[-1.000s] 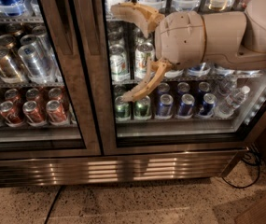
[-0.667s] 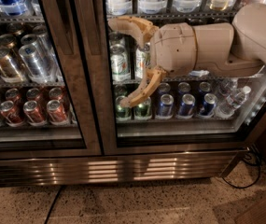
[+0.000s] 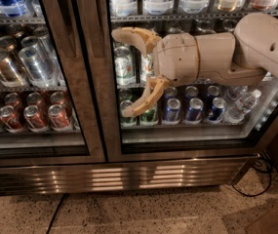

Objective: Open right fridge door

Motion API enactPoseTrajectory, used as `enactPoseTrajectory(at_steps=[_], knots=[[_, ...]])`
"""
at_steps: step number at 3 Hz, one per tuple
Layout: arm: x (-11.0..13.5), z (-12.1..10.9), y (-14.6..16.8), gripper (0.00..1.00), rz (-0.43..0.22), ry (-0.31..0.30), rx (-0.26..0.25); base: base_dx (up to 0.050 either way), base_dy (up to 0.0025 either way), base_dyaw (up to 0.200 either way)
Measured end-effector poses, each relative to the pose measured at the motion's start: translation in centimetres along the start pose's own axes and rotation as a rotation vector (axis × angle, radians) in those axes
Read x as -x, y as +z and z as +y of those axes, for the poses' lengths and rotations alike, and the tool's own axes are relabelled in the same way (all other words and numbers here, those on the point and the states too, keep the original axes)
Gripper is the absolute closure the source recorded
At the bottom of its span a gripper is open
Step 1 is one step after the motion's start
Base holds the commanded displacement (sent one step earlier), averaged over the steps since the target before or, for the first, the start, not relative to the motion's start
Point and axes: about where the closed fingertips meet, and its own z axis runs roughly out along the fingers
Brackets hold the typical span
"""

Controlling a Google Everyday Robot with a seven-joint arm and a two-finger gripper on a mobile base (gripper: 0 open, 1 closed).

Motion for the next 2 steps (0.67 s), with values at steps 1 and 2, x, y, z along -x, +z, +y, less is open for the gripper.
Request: enactPoseTrajectory(at_steps=[1,2], knots=[[0.28,-0.5,-0.17,0.0,-0.053,-0.012,-0.078,0.0,0.0,0.0],[0.92,-0.97,-0.57,0.0,-0.103,-0.044,-0.185,0.0,0.0,0.0]])
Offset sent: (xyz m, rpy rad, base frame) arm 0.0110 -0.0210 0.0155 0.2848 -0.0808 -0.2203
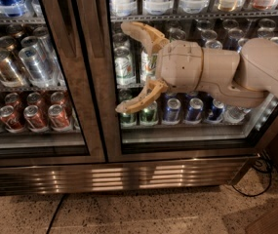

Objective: Open right fridge door

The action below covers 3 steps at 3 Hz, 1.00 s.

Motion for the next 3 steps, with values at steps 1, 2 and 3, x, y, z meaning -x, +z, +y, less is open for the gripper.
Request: enactPoseTrajectory(at_steps=[1,2,3], knots=[[0.1,0.1,0.6,0.0,0.001,0.002,0.017,0.0,0.0,0.0],[0.5,0.8,2.9,0.0,0.013,-0.004,0.093,0.0,0.0,0.0],[1.2,1.5,4.7,0.0,0.019,-0.016,0.152,0.0,0.0,0.0]])
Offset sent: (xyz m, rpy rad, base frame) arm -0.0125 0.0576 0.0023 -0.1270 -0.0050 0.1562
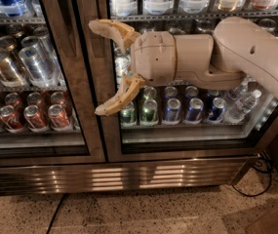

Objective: Open right fridge door

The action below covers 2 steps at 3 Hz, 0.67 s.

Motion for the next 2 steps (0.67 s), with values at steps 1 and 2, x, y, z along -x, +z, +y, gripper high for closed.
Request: enactPoseTrajectory(at_steps=[1,2], knots=[[0.0,0.0,0.0,0.0,0.0,0.0,0.0,0.0,0.0,0.0],[-1.1,-0.1,-0.6,0.0,-0.027,0.02,-0.085,0.0,0.0,0.0]])
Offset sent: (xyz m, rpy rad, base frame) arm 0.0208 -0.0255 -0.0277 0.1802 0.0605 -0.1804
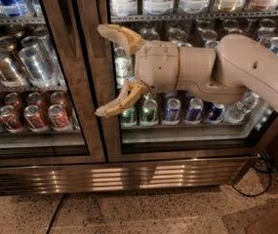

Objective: Open right fridge door

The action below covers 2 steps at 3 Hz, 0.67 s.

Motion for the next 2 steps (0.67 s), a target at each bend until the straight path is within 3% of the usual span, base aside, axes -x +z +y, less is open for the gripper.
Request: enactPoseTrajectory(at_steps=[1,2], knots=[[-0.7,-0.25,-0.91,0.0,-0.021,0.0,-0.097,0.0,0.0,0.0],[-0.72,-0.24,-0.9,0.0,-0.021,0.0,-0.097,0.0,0.0,0.0]])
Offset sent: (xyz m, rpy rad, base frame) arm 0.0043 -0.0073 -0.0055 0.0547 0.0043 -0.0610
